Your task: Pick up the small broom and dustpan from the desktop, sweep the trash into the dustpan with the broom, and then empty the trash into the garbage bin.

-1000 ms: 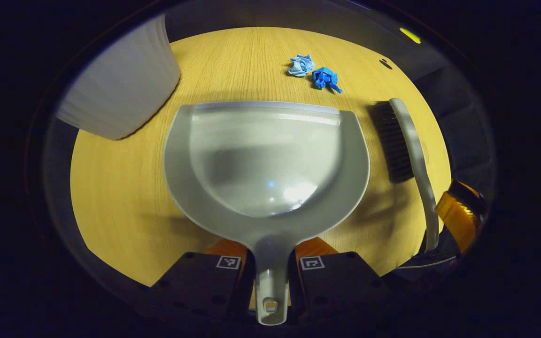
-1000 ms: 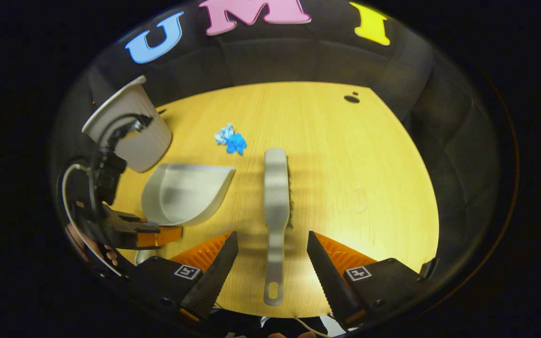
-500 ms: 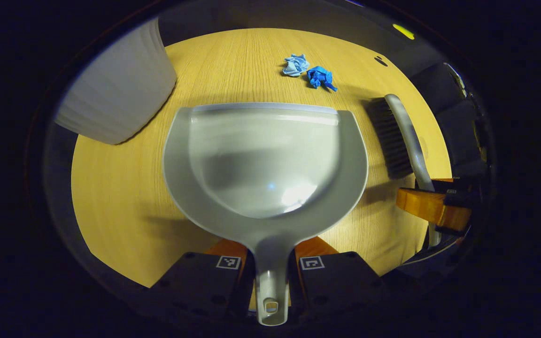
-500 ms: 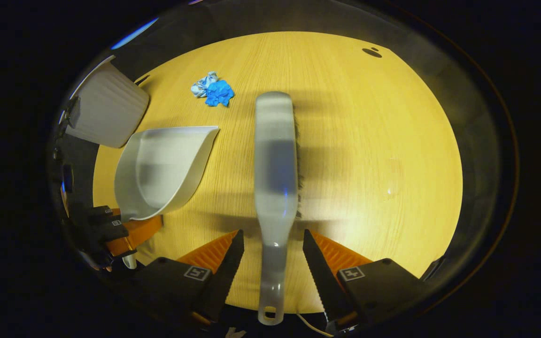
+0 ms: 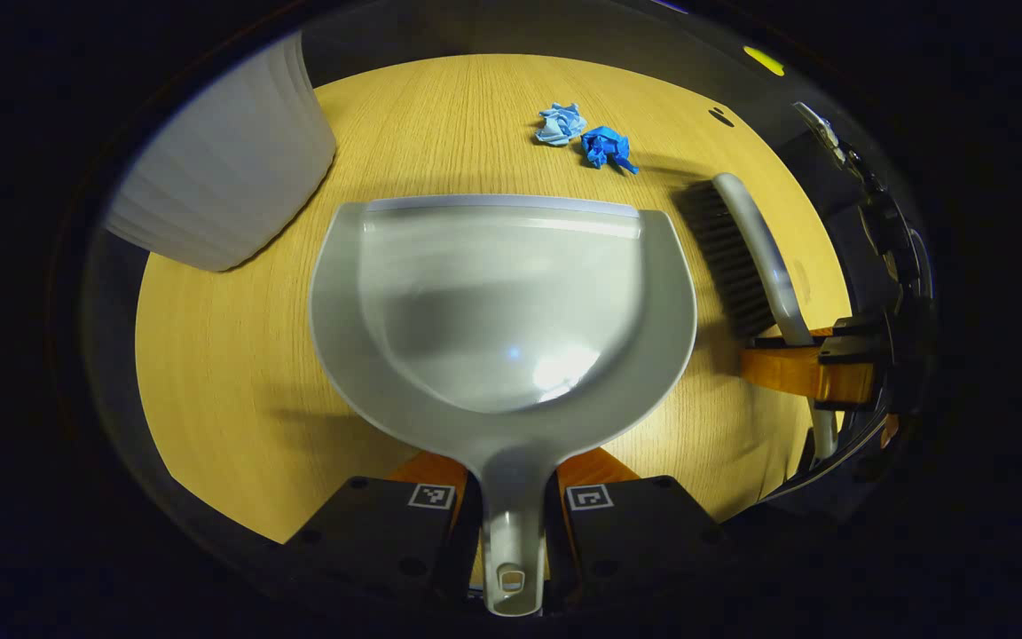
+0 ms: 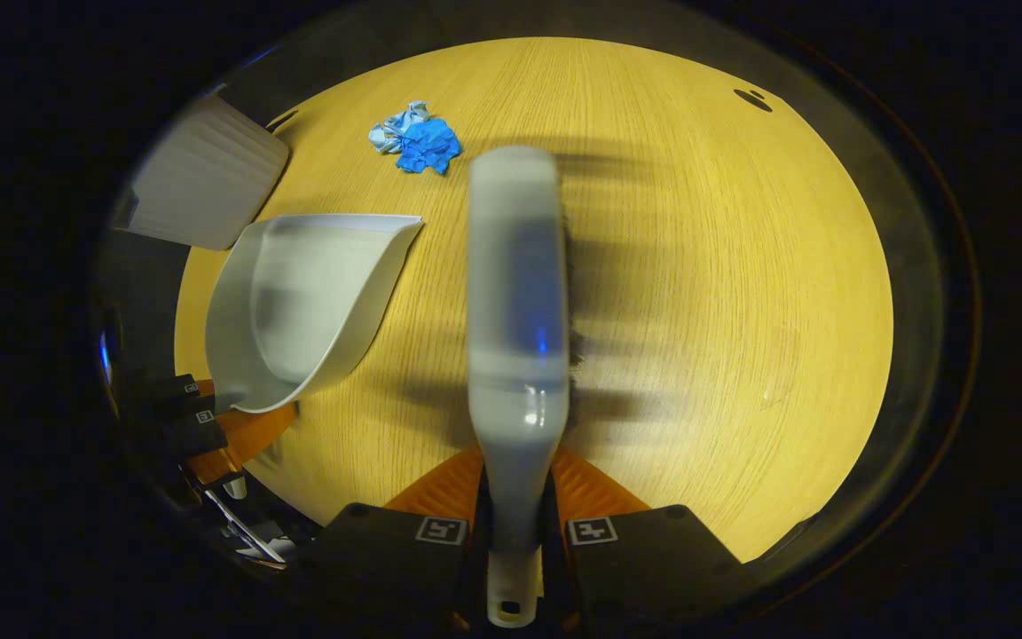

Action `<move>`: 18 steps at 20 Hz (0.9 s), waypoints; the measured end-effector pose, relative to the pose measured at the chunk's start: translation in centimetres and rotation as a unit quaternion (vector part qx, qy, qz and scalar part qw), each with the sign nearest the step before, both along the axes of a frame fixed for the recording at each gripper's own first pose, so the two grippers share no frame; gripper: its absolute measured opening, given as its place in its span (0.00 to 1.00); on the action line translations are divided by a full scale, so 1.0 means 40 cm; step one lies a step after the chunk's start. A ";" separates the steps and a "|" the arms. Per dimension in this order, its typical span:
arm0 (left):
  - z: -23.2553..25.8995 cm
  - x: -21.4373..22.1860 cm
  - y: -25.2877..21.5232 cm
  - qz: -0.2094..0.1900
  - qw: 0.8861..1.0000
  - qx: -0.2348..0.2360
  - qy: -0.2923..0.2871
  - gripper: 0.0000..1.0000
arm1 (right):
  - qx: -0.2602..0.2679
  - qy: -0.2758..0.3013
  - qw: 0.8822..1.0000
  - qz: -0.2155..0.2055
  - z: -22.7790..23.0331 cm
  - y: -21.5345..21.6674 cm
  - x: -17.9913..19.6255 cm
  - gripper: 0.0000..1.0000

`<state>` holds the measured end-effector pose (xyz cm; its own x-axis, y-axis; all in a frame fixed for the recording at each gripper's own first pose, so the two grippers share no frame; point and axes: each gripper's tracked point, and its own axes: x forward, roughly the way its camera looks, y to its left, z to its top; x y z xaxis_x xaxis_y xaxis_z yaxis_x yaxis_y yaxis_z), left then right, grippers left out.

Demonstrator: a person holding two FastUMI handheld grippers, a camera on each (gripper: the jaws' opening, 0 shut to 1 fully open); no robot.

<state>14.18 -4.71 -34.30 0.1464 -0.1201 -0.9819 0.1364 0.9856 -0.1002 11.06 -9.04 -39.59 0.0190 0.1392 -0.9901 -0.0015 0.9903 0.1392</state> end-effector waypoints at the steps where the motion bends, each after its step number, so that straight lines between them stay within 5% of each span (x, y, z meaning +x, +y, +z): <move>1: 0.000 0.000 0.001 0.000 1.000 -0.001 0.000 0.29 | 0.003 0.000 1.000 0.006 0.002 -0.002 0.004 0.27; 5: 0.001 -0.006 0.004 -0.002 1.000 -0.001 0.003 0.29 | 0.000 -0.010 1.000 0.025 0.024 -0.034 0.067 0.27; 10: 0.010 -0.023 0.025 -0.031 0.999 0.002 0.009 0.30 | -0.023 -0.052 0.997 0.043 0.063 -0.097 0.270 0.27; 14: 0.018 -0.012 0.060 -0.064 0.998 0.010 0.020 0.30 | -0.061 -0.077 0.989 0.107 0.060 -0.131 0.442 0.27; 18: 0.026 0.019 0.087 -0.102 0.994 0.019 0.030 0.31 | -0.095 -0.090 0.966 0.221 0.030 -0.106 0.615 0.27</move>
<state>14.95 -1.23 -33.25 0.0641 -0.1040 -0.9925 0.3285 0.9413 -0.0774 35.65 -13.28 -38.37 0.1728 -0.0100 -0.9849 -0.4382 0.8947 -0.0860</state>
